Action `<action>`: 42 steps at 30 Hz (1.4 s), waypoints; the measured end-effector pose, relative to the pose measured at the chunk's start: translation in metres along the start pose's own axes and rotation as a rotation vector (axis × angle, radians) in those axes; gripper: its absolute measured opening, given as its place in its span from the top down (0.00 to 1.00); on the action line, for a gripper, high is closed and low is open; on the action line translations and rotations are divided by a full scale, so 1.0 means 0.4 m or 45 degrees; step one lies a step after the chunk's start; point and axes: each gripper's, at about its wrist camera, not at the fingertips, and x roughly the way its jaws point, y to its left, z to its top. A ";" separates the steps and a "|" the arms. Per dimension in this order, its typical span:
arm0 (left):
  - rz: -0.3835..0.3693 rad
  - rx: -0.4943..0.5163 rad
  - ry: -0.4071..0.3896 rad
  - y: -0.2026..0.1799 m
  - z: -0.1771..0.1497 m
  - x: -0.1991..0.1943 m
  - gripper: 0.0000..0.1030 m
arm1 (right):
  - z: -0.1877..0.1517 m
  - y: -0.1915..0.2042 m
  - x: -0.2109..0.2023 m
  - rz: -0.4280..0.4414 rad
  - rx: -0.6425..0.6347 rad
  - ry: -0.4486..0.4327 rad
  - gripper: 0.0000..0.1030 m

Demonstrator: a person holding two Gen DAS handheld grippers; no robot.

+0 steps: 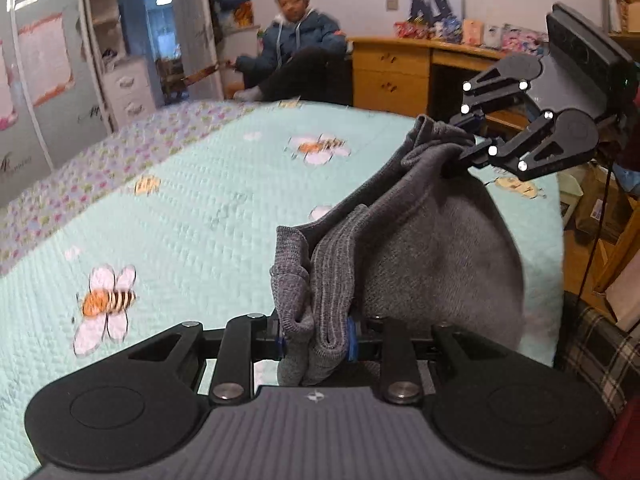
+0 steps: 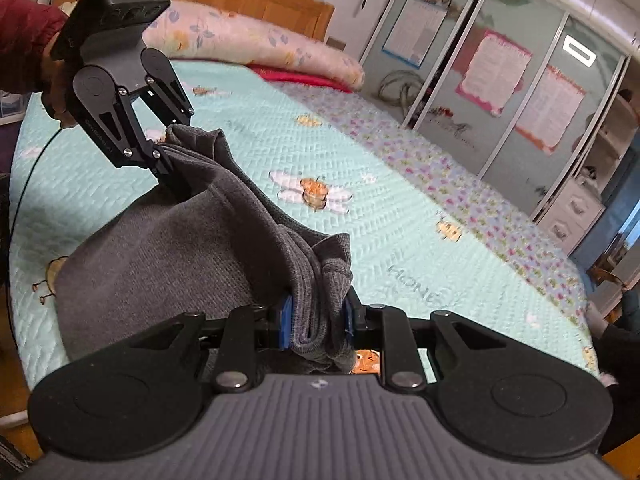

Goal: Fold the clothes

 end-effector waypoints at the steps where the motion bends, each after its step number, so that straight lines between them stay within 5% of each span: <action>1: 0.000 0.003 -0.015 -0.013 0.007 -0.012 0.73 | -0.005 0.010 -0.026 -0.018 -0.001 -0.015 0.76; 6: -0.059 0.054 -0.112 -0.103 0.062 -0.073 0.73 | -0.031 0.052 -0.169 -0.121 0.002 -0.087 0.76; 12: -0.245 0.078 -0.220 -0.203 0.148 -0.086 0.73 | -0.059 0.045 -0.374 -0.282 0.069 -0.150 0.76; 18: -0.468 -0.045 -0.195 -0.232 0.277 0.089 0.73 | -0.101 -0.110 -0.451 -0.360 0.130 -0.029 0.76; 23: -0.596 -0.150 -0.062 -0.235 0.331 0.327 0.73 | -0.183 -0.290 -0.422 -0.318 0.235 0.130 0.76; 33: -0.477 -0.517 0.225 -0.062 0.324 0.812 0.71 | -0.445 -0.629 -0.012 -0.174 0.593 0.316 0.73; 36: -0.403 -0.667 0.295 -0.025 0.270 0.894 0.58 | -0.513 -0.678 0.093 -0.122 0.707 0.374 0.71; 39: -0.330 -0.988 0.247 0.032 0.217 0.903 0.54 | -0.581 -0.683 0.135 -0.208 0.867 0.405 0.65; 42: -0.237 -1.257 0.108 0.078 0.179 0.848 0.53 | -0.621 -0.672 0.085 -0.326 1.036 0.301 0.65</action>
